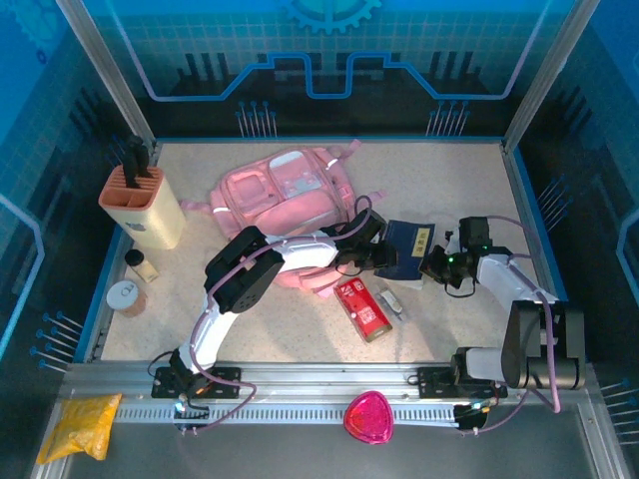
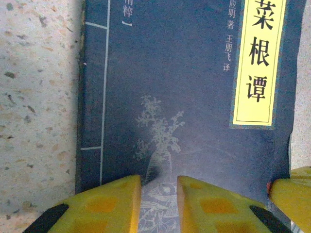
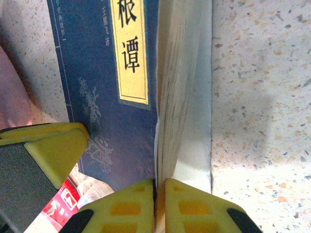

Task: Pack books, pencil case, and school supplies into a backpack

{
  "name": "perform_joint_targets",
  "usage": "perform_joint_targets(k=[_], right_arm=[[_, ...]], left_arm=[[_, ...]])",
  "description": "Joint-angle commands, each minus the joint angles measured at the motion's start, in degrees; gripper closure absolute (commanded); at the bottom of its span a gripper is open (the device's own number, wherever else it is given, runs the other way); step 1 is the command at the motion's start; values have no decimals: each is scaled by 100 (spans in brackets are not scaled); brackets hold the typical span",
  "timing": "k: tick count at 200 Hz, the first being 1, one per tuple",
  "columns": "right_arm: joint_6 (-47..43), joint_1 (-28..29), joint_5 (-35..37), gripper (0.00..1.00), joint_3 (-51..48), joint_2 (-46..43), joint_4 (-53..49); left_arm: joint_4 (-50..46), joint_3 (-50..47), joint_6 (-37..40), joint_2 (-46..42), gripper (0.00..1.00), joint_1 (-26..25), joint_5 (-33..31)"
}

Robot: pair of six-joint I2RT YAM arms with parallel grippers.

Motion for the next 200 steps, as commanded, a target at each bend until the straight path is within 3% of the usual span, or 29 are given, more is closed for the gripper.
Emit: perform_joint_targets(k=[1,38,81,139,200], right_arm=[[-26,-40,-364,94,21,-123,76],[84,-64,-530,99,-31,-171,188],[185,-207,-822,100,-56,-428,329],[324,-215,-1405,100,291,-782,298],[449,324,-1814,100,1123,-1183,243]], left_arm=[[-350,90,130,166,73,-9,-63],[-636,300,252,17,63,7,-119],[-349,-115,211,-874,47,131,-210],[286,-1333,-298,-2269,20,359,-301],[1100,-2634,-1260,-3565,6,903,-370]])
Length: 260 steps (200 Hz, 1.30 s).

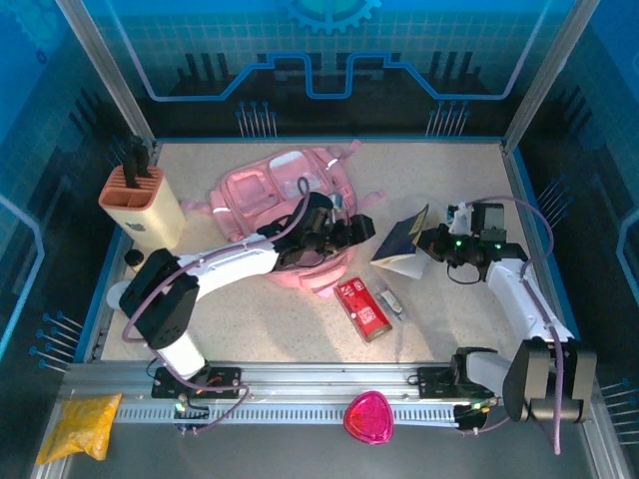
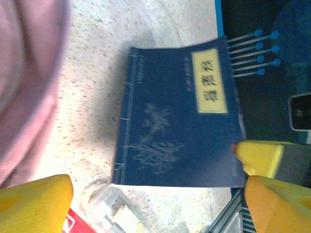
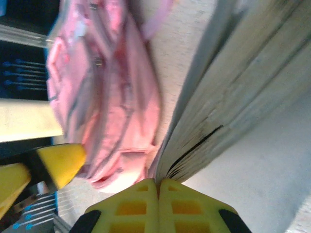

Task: Pack books, pencil case, and school supplies into a backpack

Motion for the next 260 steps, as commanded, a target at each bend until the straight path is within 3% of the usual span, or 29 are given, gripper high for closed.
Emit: perform_joint_targets(k=[1,43,81,124,200,260], right_arm=[[112,289,-473,100,458,-167,110],[364,722,-763,100,858,-86,512],[635,1202,-1023,100,1064,162,1129],[1088,1468,-1299,100,718,442,1987],[386,1312,-1289,100,410,639,1443],[305,1175,-1244,100,431,717,1422]], left_arm=[[417,-326,-536,-427,6,214,-126],[783,-737,-1248,-741,1,504,-134],[2079,-1178,-2411,-596,1,649,18],[2579,-1117,-2751,-408,2,531,-3],[2700,-1193,-2388,-736,48,533,-60],[2673,-1113,-2206,-757,70,531,116]])
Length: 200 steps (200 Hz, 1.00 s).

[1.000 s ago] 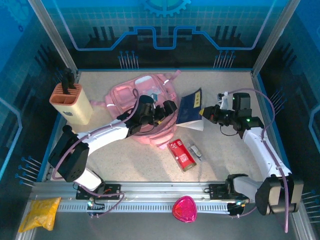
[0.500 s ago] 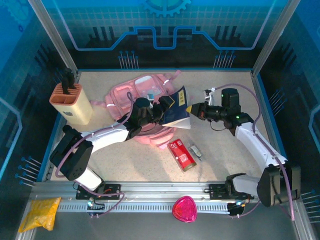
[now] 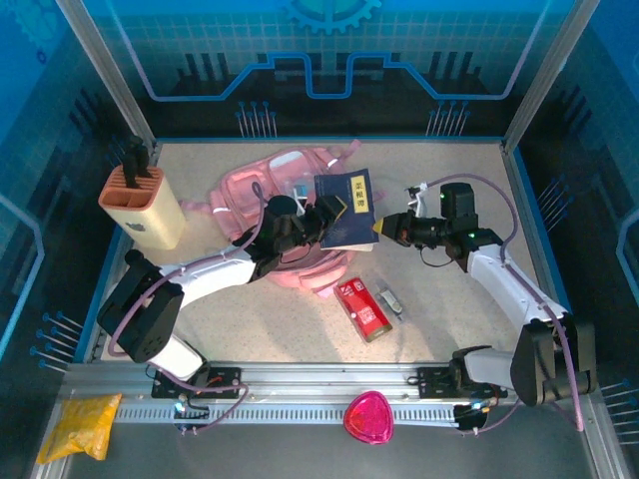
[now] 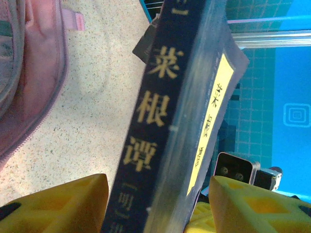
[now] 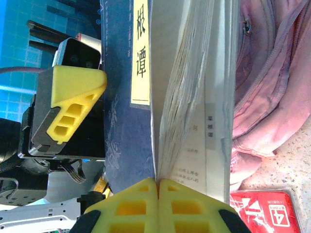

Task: Pack books, pencil case, and school supplies into a backpack

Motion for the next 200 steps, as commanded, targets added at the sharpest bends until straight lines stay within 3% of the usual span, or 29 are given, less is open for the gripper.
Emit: perform_joint_targets(k=[1,16,29,54,99,116,182,200], right_arm=[[-209,-99,-40,100,26,48,-44],[-270,-162,69,100,57,51,-167],[-241,-184,73,100,57,54,-135],[-277,-180,148,100,138,78,-100],[-582,-290,279,100,398,207,-404],[-556,-276,131,100,400,223,-287],[-748,-326,162,100,458,261,-546],[-789,-341,170,82,429,264,-591]], left_arm=[[223,104,210,-186,70,-12,183],[200,127,227,-194,68,-12,226],[108,185,299,-200,55,-10,265],[12,286,343,-170,42,-24,378],[-136,337,441,-208,29,-24,552],[-236,346,515,-239,29,-20,591],[-399,334,663,-222,72,-13,632],[-198,337,685,-211,83,-11,690]])
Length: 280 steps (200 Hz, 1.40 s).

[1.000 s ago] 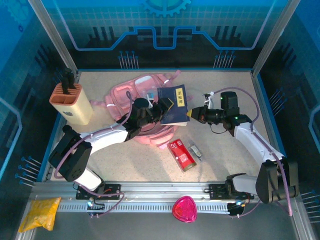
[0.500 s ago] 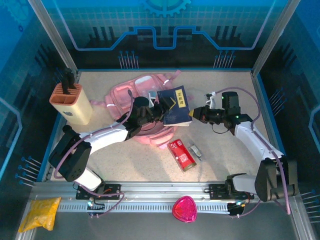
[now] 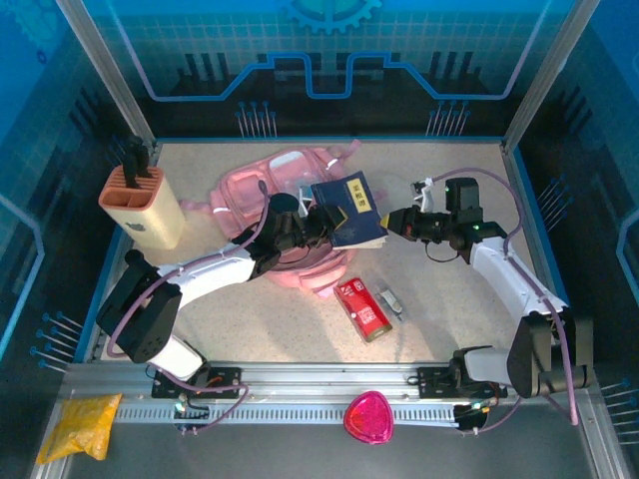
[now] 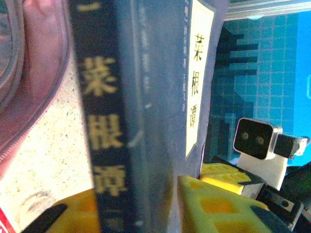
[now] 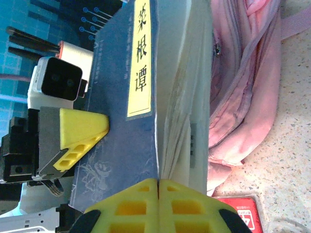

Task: Pack books, pencil case, and school supplies into a backpack

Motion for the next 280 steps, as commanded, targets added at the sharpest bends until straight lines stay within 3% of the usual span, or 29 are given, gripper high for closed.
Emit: perform_joint_targets(k=[1,33,55,75,99,119,132,167,220,241,258,280], right_arm=[[-168,-74,-58,80,89,33,-112],[244,-269,-398,41,-101,14,262],[510,-216,-800,23,-294,115,513],[805,-38,-1127,13,-237,250,851],[1364,160,-1399,9,-209,398,1432],[2369,166,-1723,15,-437,356,2799],[2725,155,-1781,24,-484,287,3285],[1976,129,-1588,47,-282,215,2134],[1633,76,-1410,88,-321,177,1762],[1439,28,-1356,99,-249,126,1504],[1194,-80,-1247,100,-177,54,1136],[757,-284,-991,100,2,-106,433]], left_arm=[[339,182,110,-179,84,-12,199],[357,403,250,-176,92,-11,343],[661,482,300,-210,96,-44,469],[741,581,354,-213,97,-64,512],[806,652,402,-211,97,-65,518],[365,701,674,-257,97,-70,421],[47,717,896,-326,97,-71,299],[-682,772,1331,-466,97,-63,10],[-1080,754,1643,-522,93,-90,-237],[-1184,765,1800,-516,75,-99,-143],[-1694,883,2249,-561,56,-98,-168],[-2975,1176,3225,-711,46,-75,-541]])
